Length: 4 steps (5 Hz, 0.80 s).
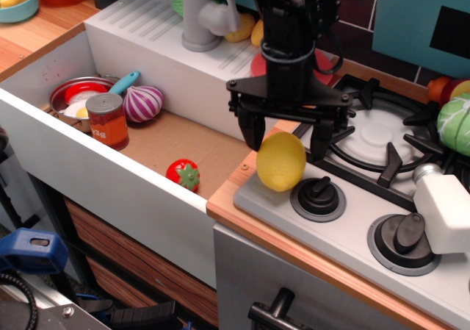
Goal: Put lemon on plate
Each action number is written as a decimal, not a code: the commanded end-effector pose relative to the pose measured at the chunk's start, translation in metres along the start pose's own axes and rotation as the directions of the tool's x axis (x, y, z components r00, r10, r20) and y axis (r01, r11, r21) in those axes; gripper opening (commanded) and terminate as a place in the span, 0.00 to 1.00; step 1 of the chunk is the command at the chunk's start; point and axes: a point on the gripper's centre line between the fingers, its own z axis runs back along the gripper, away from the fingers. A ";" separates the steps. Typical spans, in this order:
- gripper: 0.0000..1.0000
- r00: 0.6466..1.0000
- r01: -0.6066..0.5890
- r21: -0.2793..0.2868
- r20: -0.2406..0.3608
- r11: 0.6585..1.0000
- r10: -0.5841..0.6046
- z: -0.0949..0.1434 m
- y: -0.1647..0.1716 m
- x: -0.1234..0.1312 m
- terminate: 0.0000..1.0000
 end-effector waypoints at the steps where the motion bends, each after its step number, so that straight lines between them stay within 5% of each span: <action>1: 1.00 0.999 -0.011 -0.023 0.040 1.000 0.012 0.000 -0.006 0.017 0.00; 2: 1.00 0.999 0.000 -0.051 0.039 0.999 0.002 -0.013 -0.004 0.017 0.00; 4: 1.00 0.999 -0.023 -0.022 0.031 0.999 0.024 -0.007 -0.001 -0.004 0.00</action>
